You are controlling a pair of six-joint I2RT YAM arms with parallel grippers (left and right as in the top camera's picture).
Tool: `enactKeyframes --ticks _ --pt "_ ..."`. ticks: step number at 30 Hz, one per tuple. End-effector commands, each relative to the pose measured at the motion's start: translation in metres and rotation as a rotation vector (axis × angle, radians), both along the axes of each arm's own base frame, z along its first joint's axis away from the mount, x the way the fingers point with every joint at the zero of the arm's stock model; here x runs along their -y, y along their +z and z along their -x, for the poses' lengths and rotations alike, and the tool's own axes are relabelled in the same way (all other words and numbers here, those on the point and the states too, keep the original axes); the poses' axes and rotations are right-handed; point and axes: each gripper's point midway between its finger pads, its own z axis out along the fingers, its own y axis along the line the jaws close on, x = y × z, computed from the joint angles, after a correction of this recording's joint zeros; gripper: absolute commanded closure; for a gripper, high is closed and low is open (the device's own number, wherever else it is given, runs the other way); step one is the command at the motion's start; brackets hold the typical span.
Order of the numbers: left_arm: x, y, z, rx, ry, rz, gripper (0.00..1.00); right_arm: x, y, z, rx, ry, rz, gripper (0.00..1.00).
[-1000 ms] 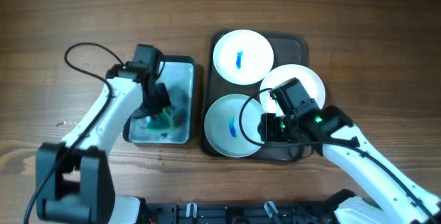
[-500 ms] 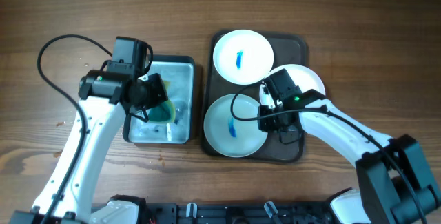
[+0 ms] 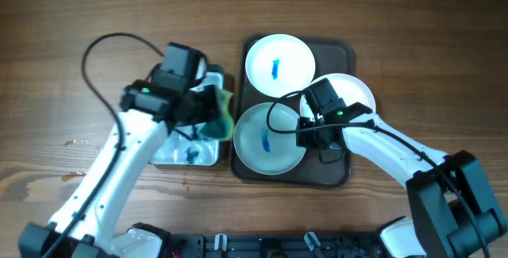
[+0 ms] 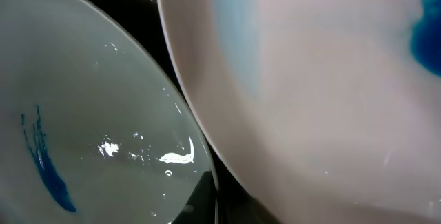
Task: Clean dirty plates on tray and stack at the side
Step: 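Lift the sponge with the left gripper and move it over the plate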
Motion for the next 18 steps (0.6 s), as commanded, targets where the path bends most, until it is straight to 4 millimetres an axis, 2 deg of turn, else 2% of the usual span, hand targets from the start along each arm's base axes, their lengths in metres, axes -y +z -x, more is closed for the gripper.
enactKeyframes --ticks 1,6,11,18 --pt "0.046 -0.013 -0.008 0.001 -0.066 0.043 0.96 0.016 -0.008 -0.002 0.002 -0.056 0.082 0.96" --pt "0.084 -0.058 -0.012 -0.064 -0.073 0.04 0.96 0.016 -0.009 -0.002 0.002 -0.049 0.084 0.96" --pt "0.106 -0.11 -0.008 -0.169 -0.03 0.027 0.96 0.016 -0.009 -0.002 0.005 -0.034 0.086 0.96" --pt "0.151 -0.139 0.008 -0.243 -0.139 0.139 0.96 0.016 -0.008 -0.002 0.005 -0.035 0.085 0.96"
